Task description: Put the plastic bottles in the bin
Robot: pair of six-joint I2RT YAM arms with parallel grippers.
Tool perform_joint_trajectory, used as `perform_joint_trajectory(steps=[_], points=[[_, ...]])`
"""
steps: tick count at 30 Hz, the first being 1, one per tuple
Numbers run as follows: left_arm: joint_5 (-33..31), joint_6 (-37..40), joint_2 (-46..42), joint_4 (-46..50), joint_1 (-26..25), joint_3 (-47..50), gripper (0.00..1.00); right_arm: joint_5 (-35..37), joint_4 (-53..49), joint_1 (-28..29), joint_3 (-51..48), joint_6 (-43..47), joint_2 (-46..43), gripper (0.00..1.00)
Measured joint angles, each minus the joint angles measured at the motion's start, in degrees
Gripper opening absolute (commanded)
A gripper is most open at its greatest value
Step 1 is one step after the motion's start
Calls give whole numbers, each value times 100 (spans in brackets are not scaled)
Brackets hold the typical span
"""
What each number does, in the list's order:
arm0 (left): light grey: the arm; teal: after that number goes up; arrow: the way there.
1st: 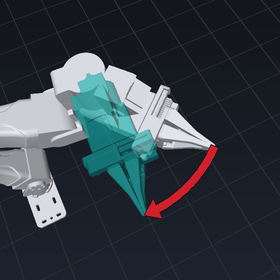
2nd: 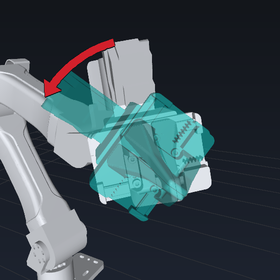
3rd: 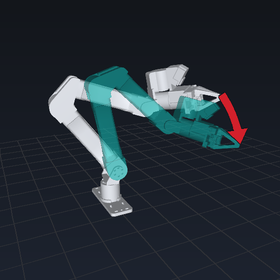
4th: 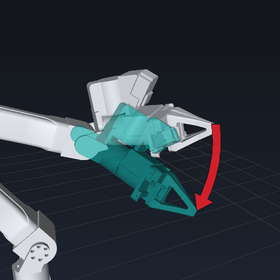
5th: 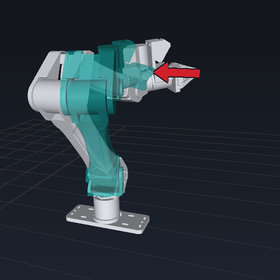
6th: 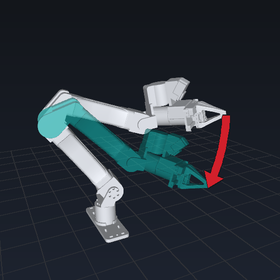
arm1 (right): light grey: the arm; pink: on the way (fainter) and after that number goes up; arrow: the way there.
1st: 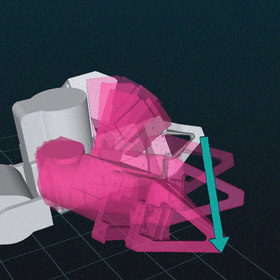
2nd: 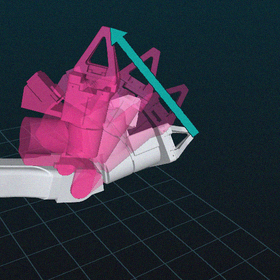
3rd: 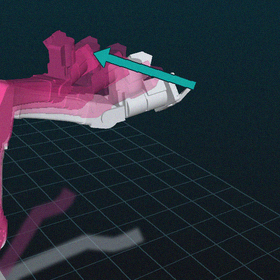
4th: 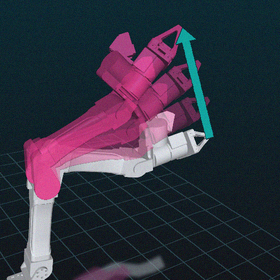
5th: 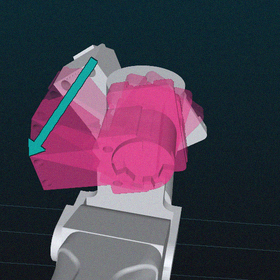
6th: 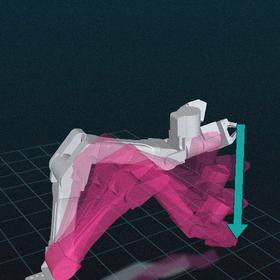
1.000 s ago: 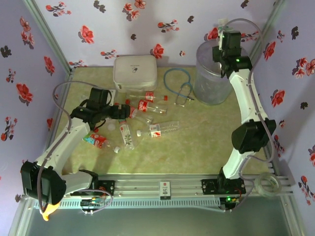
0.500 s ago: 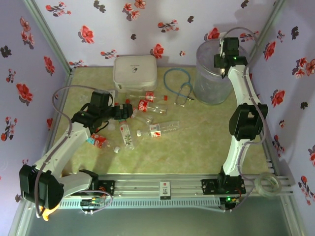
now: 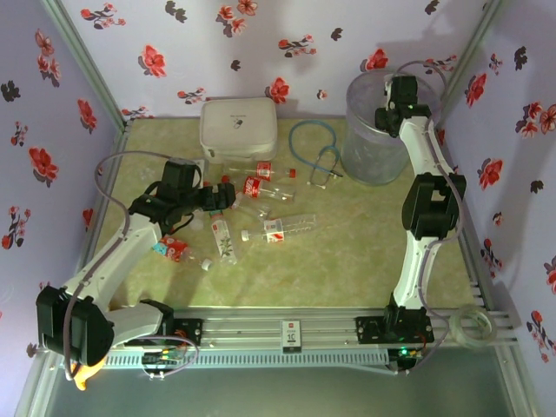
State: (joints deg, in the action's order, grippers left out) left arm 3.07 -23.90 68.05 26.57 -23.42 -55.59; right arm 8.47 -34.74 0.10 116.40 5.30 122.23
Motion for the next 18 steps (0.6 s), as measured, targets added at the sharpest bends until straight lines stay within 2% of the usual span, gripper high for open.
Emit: perform_joint_trajectory(steps=[11, 18], points=[[-299, -22, 192, 225, 116, -55, 100, -125, -22, -11, 2, 7, 26, 78], [-750, -155, 269, 538, 1139, -160, 100, -214, -162, -24, 153, 39, 26, 99]])
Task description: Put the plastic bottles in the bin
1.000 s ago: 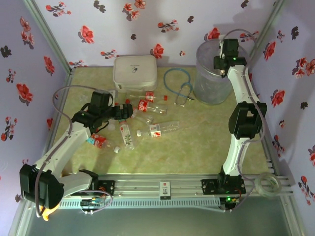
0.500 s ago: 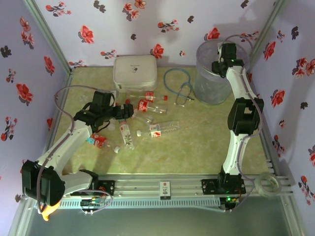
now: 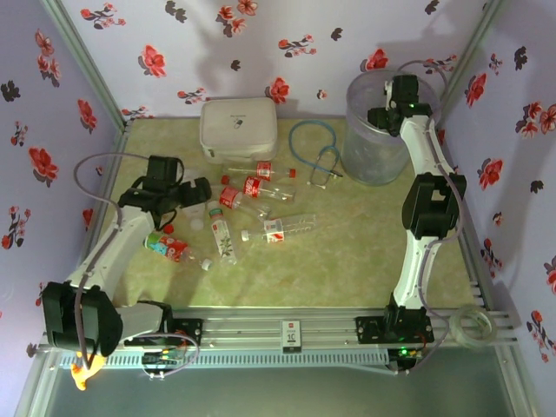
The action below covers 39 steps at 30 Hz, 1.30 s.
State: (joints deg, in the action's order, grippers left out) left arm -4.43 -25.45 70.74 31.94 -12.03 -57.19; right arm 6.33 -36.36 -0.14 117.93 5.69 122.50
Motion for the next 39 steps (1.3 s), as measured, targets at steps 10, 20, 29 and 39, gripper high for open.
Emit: perform_joint_trajectory(steps=[10, 20, 29, 39], points=[[-721, -157, 1344, -35, 1499, -269, 91, -234, -160, 28, 50, 238, -542, 99], [-804, -111, 2551, -50, 1705, -841, 80, -273, -157, 293, -286, 415, -2363, 99], [-411, -50, 3303, -160, 1891, -1152, 70, -662, -164, 498, -2227, -229, -3755, 99], [-254, -11, 3720, -240, 1906, -1421, 56, -1003, -227, 546, -3707, -881, -4911, 98]])
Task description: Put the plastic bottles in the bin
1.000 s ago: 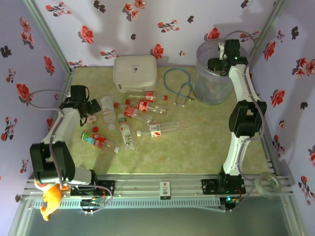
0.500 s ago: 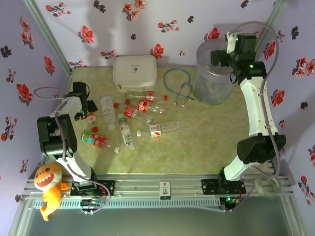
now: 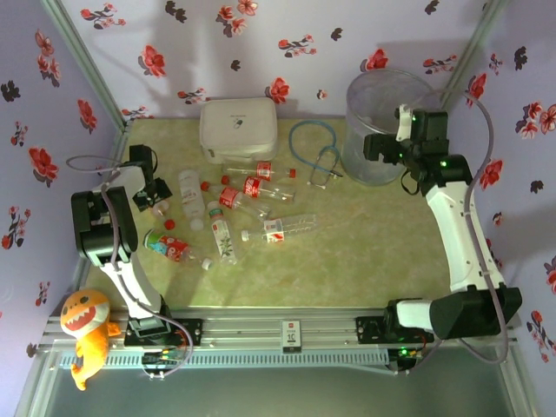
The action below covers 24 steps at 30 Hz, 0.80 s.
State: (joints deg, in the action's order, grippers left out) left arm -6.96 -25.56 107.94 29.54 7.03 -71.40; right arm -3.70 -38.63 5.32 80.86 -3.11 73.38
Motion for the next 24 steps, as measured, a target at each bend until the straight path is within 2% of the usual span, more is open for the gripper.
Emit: perform_joint_trajectory(steps=[3, 9, 13, 16, 18, 21, 24], points=[[81, -7, 2, -55, 2, -4, 51, -192, -39, 13, -341, -79, -177, 98], [321, -33, -101, -136, 0, 35, 50, -695, -197, 98, -662, -205, -243, 96], [557, -111, -721, -109, 0, 197, 47, -1067, -205, 297, -699, -341, -251, 95], [743, -260, -1569, -81, -149, 247, 48, -1300, -160, 625, -699, -481, -238, 94], [807, -415, -2184, -105, -492, 245, 47, -1480, -55, 927, -699, -614, -179, 93], [1027, -820, -2981, -352, -1360, 247, 44, -1773, 302, 1416, -699, -872, 33, 91], [1438, -1397, -3383, -901, -2118, 310, 42, -2096, 780, 1926, -697, -1174, 365, 88]])
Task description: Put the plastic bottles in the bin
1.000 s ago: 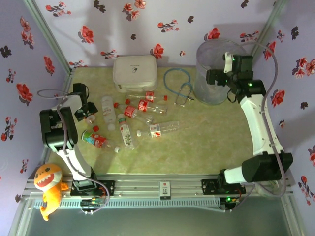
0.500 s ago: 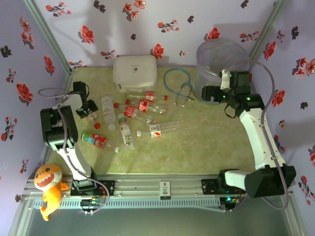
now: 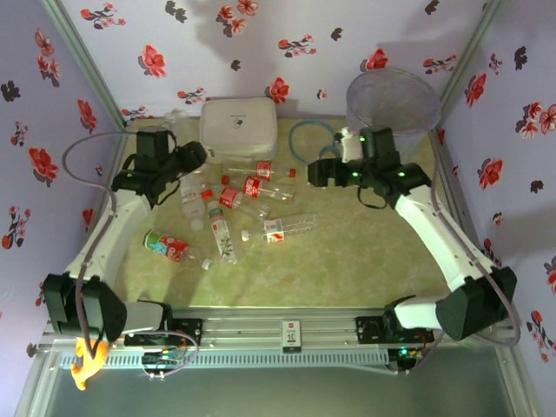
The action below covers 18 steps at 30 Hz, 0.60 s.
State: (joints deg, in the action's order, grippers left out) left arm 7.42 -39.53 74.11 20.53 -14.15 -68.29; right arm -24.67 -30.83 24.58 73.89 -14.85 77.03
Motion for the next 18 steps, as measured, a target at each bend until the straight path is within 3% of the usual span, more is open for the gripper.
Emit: perform_joint_trajectory(steps=[9, 13, 18], points=[[713, -1578, 662, -1707, -1318, 398, 42, -732, 1379, 1119, 79, -949, 1019, 80], [811, -2013, 920, -2267, -1672, 496, 42, -763, 1720, 1191, 74, -1237, 1189, 78], [872, -2500, 975, -2981, -1751, 634, 42, -765, 2015, 1143, 68, -1394, 1296, 72]])
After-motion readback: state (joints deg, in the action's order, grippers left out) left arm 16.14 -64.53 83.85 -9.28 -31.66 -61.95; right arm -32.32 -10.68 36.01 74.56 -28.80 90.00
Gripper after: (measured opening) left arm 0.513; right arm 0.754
